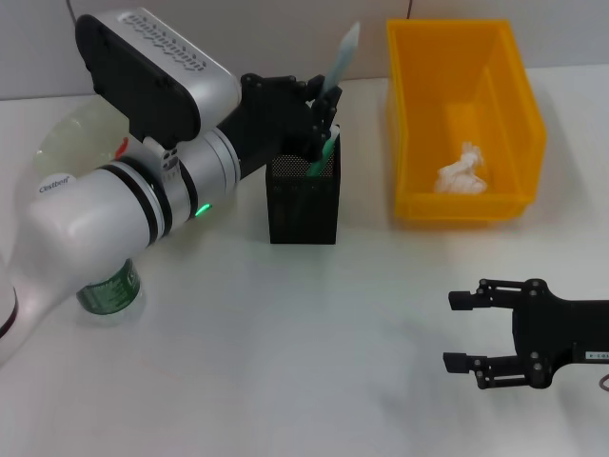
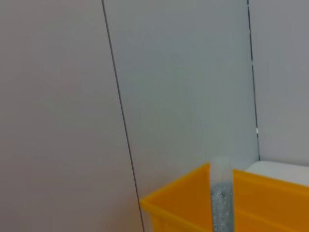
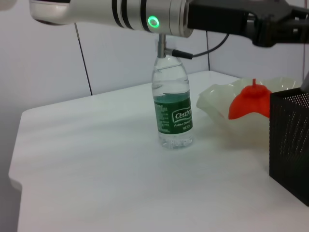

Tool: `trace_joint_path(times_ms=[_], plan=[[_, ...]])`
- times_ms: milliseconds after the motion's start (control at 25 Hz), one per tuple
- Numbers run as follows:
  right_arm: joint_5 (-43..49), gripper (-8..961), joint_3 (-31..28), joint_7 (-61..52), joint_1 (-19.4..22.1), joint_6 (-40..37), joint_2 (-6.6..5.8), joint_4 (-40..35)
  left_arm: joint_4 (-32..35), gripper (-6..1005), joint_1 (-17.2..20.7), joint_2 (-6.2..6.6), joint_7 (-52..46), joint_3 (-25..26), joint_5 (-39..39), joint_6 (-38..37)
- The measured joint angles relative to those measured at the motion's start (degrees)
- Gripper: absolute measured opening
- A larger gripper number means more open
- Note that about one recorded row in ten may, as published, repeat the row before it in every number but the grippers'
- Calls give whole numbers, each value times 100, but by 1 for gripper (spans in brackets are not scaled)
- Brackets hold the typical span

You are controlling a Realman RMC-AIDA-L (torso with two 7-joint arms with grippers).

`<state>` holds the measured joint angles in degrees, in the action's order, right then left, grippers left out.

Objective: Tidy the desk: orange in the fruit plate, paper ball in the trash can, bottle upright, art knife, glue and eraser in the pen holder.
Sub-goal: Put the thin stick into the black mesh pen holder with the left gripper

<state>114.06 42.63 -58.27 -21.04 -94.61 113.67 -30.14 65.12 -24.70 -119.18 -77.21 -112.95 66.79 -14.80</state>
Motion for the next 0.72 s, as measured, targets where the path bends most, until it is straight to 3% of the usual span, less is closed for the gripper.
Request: trace_joint_path(times_ms=[440,720], plan=[[25,770,0,0,9,-5,15,9,-434,180,-188,0,222,4,-422,-6],[29,770,-1,0,21,-10,15,1,-442,240,-199,0,280,65,-446,-388]])
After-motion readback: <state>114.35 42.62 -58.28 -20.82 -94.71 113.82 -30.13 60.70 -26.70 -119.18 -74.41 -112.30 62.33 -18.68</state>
